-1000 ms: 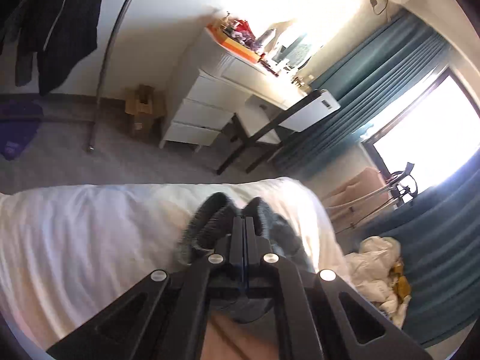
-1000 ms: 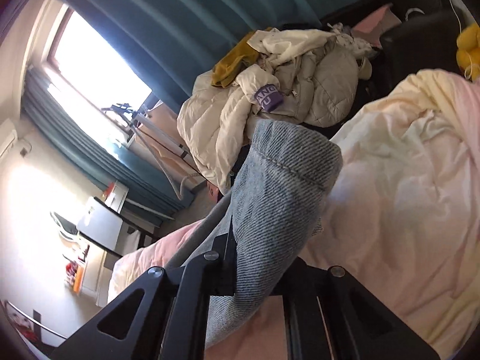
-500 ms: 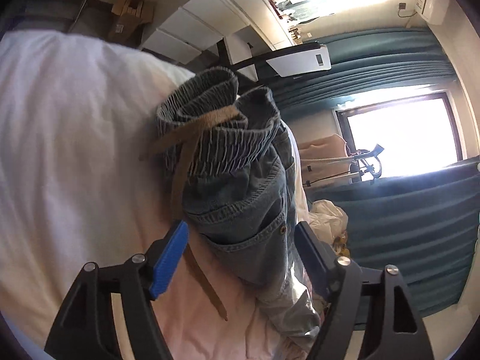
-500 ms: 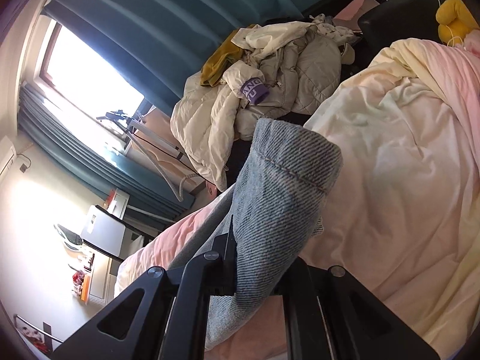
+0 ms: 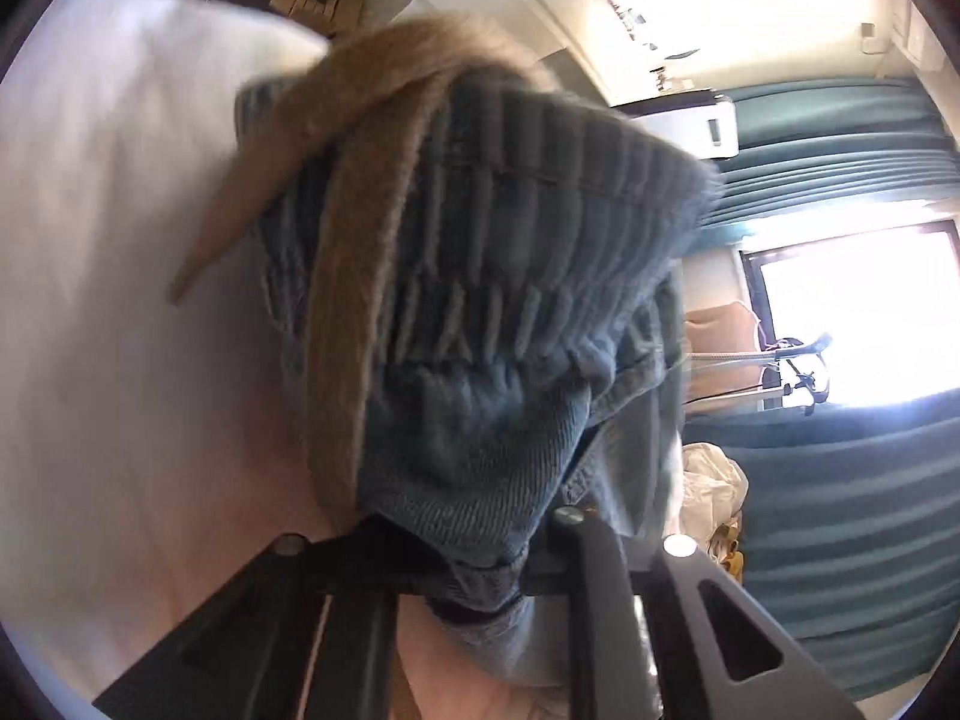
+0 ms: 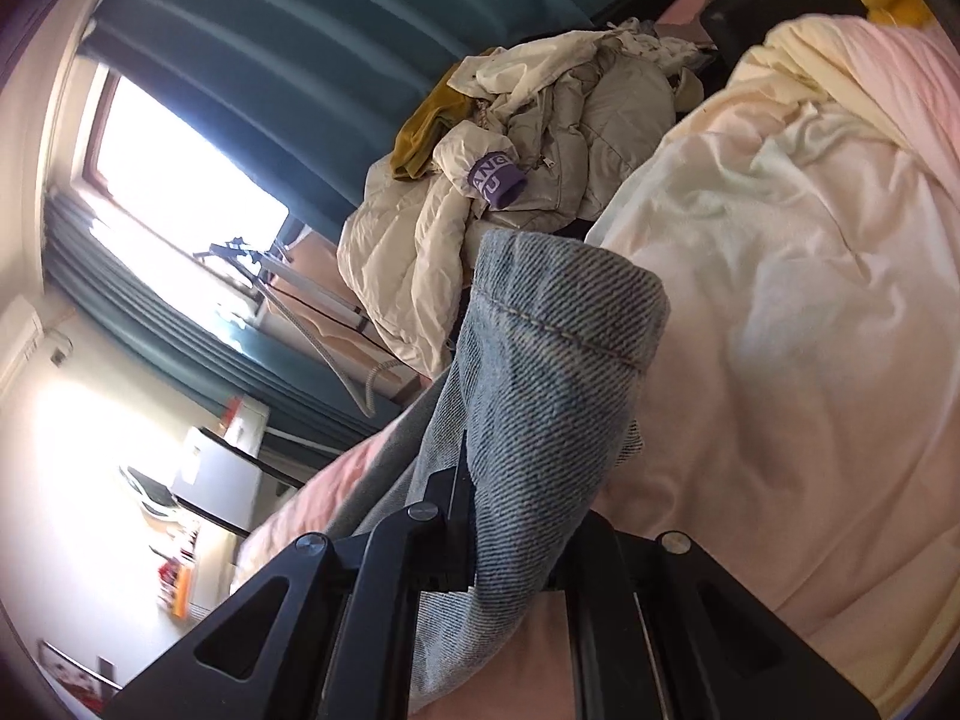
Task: Fold clothes
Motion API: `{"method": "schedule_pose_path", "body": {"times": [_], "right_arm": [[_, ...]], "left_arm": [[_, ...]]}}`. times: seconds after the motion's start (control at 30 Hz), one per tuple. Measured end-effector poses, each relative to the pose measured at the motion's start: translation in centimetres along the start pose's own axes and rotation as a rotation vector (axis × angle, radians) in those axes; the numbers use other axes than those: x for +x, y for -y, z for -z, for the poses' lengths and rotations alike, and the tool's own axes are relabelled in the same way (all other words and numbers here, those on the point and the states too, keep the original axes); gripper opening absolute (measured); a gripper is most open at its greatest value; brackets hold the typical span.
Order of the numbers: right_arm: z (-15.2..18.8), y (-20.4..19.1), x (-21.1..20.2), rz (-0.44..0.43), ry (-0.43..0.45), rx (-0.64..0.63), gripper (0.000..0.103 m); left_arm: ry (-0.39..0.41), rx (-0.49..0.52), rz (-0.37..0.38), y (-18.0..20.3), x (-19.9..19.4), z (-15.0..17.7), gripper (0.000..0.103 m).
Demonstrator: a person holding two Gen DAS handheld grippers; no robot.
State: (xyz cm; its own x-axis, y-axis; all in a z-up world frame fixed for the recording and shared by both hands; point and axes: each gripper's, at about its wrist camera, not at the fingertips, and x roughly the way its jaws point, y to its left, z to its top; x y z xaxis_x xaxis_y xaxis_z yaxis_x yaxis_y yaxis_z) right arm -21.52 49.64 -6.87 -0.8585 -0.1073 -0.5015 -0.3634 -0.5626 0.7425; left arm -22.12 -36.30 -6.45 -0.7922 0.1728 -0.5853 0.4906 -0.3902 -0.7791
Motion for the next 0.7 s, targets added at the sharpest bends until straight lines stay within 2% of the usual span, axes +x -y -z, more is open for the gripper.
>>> {"method": "schedule_pose_path", "body": {"times": [0.07,0.2,0.3,0.4,0.57,0.7], "right_arm": [[-0.1,-0.3,-0.5,-0.011,0.002,0.020,0.005],[-0.8,-1.9,-2.9,-0.037,0.017,0.013,0.005],[-1.2,-2.4,-5.6,-0.064,0.036,0.020,0.005],[-0.9,-1.4,-8.8,-0.067,0.044,0.044,0.005],[1.1,1.1,-13.1,0.025,0.045,0.029,0.005],[2.6,3.6,-12.9,0.142,0.013,0.038,0.005]], "left_arm": [[0.020,0.012,-0.003,0.8,-0.8,0.0,0.009],[0.028,0.031,0.019,1.7,-5.2,0.6,0.009],[0.000,-0.006,0.033,-0.3,-8.6,1.7,0.009],[-0.039,0.010,0.020,-3.2,-11.9,3.9,0.009],[-0.102,0.089,0.016,-7.4,-15.7,7.1,0.009],[-0.148,0.108,0.019,-9.5,-16.2,8.0,0.011]]}}
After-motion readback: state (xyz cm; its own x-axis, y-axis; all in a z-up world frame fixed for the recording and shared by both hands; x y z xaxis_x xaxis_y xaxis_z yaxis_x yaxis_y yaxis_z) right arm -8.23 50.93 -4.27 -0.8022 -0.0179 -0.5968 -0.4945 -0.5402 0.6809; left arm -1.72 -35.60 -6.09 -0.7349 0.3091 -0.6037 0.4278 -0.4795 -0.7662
